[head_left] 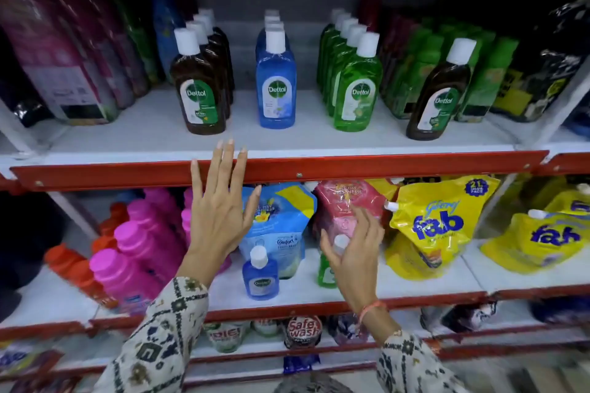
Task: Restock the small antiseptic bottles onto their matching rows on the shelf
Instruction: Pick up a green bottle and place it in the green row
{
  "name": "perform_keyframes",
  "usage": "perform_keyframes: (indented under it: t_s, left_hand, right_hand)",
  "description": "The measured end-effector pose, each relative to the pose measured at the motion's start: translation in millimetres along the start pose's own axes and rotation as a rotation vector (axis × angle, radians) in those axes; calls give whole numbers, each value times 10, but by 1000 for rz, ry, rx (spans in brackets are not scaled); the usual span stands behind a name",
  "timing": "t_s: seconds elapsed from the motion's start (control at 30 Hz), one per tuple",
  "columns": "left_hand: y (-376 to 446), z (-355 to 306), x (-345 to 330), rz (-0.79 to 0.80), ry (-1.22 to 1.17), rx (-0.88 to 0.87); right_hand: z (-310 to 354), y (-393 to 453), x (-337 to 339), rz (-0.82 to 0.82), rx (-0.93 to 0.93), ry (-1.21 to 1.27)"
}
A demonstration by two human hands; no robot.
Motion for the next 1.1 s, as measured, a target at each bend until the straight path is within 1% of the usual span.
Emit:
perform_keyframes:
  t_s: [0.13, 0.2, 0.33, 0.4, 0.53, 0.67, 0.83, 1.1]
  left_hand:
    - [8, 18, -17, -45, -26, 18]
    - [11, 16, -50, -48, -31, 17]
    - [15, 16, -43, -87, -36, 24]
    - [18, 4, -24, -85, -39, 30]
    - [21, -7, 5, -85, -60, 44]
    - [21, -17, 21, -83, -70, 47]
    - [24, -31, 38, -99, -90, 63]
    - [36, -30, 22, -72, -126, 90]
  right_hand:
    - [-315, -431, -252, 118, -362, 26]
    - [-394, -577, -360, 133, -483, 52]
    - [-490, -756, -522, 142, -619, 88]
    - [-520, -779, -542, 132, -636, 84]
    - [-498, -734, -493, 117, -562, 110]
    - [-342, -571, -264, 26, -464, 255]
    - [39, -47, 226, -73, -269, 400]
    - [548, 897, 974, -285, -18, 446]
Point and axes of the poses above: each hand's wrist, its own y-axis towards the middle knuckle, its own x-axis out of the back of the hand, z = x × y, the point moved 5 cm from there along y, towards the middle knuckle, and after that the axes turned 8 degrees about x, right-handed, at the moved point
